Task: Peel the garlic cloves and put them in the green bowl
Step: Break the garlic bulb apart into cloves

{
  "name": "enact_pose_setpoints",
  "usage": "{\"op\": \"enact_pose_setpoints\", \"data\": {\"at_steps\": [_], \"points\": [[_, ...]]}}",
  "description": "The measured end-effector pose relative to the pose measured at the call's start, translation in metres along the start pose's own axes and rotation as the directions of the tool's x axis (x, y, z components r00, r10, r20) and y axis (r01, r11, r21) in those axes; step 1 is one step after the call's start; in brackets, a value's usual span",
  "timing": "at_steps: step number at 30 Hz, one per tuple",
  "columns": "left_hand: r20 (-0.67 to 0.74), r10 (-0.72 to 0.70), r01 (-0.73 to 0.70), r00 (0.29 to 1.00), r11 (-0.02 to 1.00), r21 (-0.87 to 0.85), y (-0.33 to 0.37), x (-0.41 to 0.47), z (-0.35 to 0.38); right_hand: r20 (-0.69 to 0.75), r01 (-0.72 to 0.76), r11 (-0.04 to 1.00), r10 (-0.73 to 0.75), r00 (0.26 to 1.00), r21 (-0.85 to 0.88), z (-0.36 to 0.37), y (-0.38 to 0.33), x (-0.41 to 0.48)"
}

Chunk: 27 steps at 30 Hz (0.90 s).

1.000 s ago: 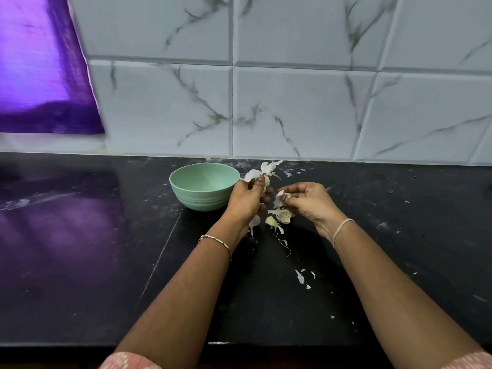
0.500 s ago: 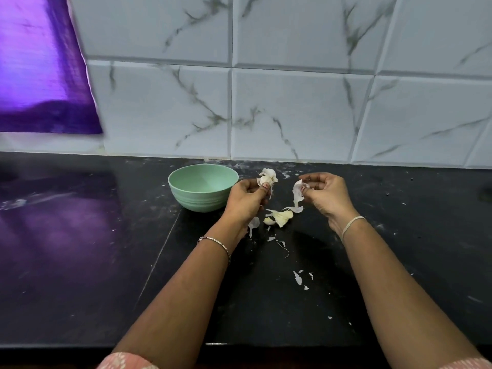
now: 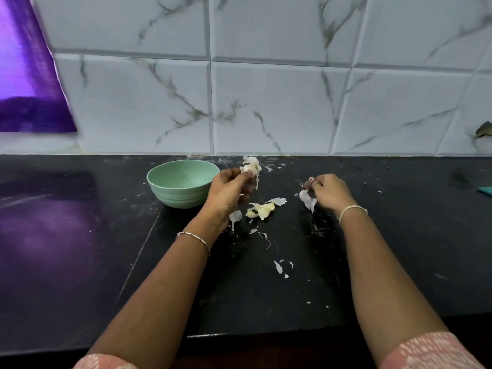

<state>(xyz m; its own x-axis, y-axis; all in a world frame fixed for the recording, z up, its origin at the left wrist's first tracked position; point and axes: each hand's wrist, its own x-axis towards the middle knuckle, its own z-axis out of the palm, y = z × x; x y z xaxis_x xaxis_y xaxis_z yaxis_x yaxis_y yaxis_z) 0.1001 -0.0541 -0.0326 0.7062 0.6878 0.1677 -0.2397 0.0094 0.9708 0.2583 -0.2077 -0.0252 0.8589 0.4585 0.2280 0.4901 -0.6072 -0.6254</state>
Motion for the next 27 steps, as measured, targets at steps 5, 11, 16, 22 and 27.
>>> {"op": "enact_pose_setpoints", "data": {"at_steps": [5, 11, 16, 22, 27], "points": [[-0.021, 0.0, -0.001, 1.0, 0.999, -0.046, 0.004, -0.001, -0.001, -0.167, 0.061, 0.996, -0.05, 0.985, 0.059, -0.005, 0.001, -0.002], [-0.026, -0.021, 0.017, 0.999, 0.986, -0.165, 0.012, 0.002, -0.008, -0.17, 0.162, 0.967, -0.129, 0.977, 0.195, 0.003, -0.002, -0.002], [0.014, -0.045, 0.046, 0.999, 0.985, -0.168, 0.017, -0.002, -0.011, 0.274, 0.45, 0.893, -0.429, 0.861, -0.014, 0.029, -0.022, -0.012], [0.014, -0.003, 0.006, 1.0, 0.972, -0.235, 0.024, -0.004, -0.014, 0.313, 0.442, 0.848, -0.352, 0.882, -0.291, 0.031, -0.026, -0.012], [0.0, -0.039, 0.038, 0.999, 0.971, -0.235, 0.026, 0.0, -0.018, 0.048, 0.405, 0.878, -0.407, 0.912, -0.253, 0.019, -0.021, -0.014]]}}
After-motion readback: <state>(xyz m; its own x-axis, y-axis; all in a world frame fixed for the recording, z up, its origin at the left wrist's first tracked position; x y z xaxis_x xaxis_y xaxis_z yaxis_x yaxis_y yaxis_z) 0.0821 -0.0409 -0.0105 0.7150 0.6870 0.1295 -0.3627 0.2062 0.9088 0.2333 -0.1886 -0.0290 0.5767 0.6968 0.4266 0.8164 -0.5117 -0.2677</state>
